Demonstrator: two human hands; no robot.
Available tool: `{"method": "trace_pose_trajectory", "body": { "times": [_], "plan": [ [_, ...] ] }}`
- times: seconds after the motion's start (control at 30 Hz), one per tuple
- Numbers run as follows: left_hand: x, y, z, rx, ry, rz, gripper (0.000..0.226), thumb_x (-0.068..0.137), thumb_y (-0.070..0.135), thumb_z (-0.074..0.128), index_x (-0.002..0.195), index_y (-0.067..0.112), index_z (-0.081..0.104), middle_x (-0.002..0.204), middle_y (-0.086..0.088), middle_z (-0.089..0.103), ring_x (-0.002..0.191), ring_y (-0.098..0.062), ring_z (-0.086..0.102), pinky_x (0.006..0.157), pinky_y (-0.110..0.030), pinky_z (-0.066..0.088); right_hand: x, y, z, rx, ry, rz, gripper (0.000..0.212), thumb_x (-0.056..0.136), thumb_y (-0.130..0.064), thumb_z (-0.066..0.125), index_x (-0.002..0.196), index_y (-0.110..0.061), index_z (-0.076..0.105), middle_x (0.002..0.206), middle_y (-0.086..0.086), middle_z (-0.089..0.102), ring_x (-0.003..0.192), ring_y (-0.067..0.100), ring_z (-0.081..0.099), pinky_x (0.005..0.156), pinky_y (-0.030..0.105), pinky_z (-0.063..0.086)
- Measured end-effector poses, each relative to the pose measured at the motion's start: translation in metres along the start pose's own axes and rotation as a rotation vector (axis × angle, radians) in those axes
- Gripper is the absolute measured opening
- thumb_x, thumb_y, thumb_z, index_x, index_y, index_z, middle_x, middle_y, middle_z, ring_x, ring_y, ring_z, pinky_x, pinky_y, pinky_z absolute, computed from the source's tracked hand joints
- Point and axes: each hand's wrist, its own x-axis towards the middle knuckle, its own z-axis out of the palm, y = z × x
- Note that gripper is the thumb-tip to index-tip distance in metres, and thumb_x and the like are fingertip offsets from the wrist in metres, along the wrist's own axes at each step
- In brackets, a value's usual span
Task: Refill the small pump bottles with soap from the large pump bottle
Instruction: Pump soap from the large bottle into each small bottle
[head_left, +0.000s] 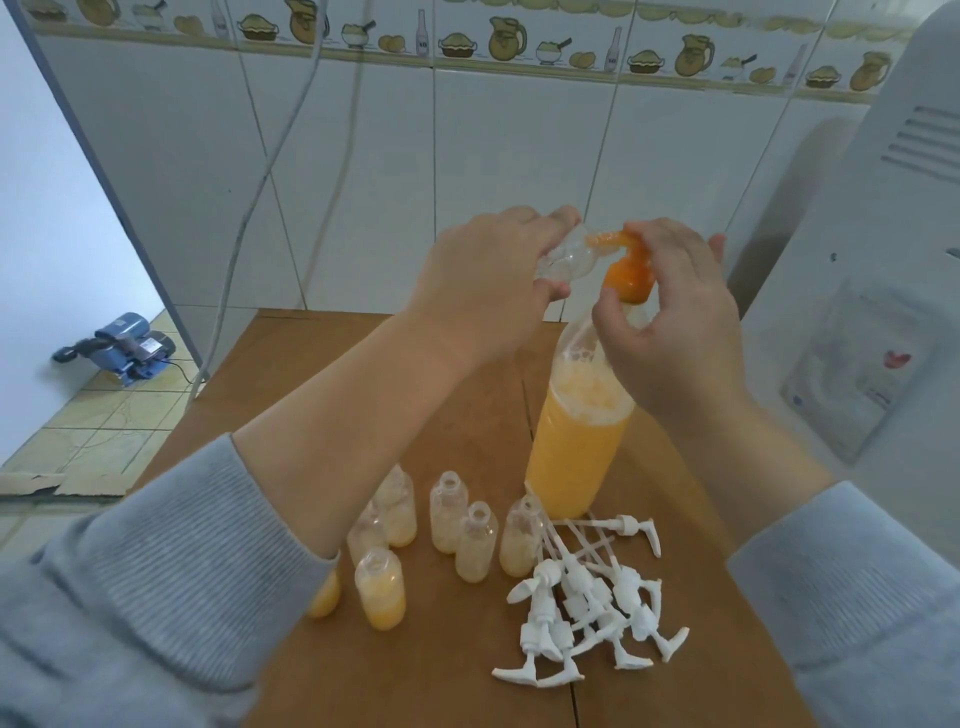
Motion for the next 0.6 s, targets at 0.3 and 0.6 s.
{"method": "trace_pose_trajectory", "body": {
  "times": [0.3, 0.6],
  "plan": [
    [0.004, 0.005, -0.002, -0.012, 0.023, 0.019, 0.051, 0.089, 0.034, 0.059, 0.137, 0.028, 0.042, 0.113, 0.006, 0.059, 0.103, -0.019, 0.055, 0.089, -0.039, 0.046, 0.000, -0.001, 0.000, 0.075, 0.068, 0.028, 0.039, 0.093, -0.026, 0.043, 0.130, -0.012, 0.049, 0.133, 0.002, 0.051, 0.132, 0.009, 0.035, 0.120, 0.038, 0.011],
    [0.002, 0.001, -0.006, 0.018, 0.001, 0.036, 0.049, 0.089, 0.035, 0.058, 0.135, 0.031, 0.042, 0.111, 0.008, 0.059, 0.100, -0.017, 0.054, 0.083, -0.034, 0.045, -0.002, -0.002, -0.005, 0.100, 0.059, -0.019, 0.048, 0.099, -0.033, 0.026, 0.129, -0.007, 0.052, 0.131, 0.008, 0.054, 0.131, 0.011, 0.036, 0.117, 0.045, 0.016]
  ]
}}
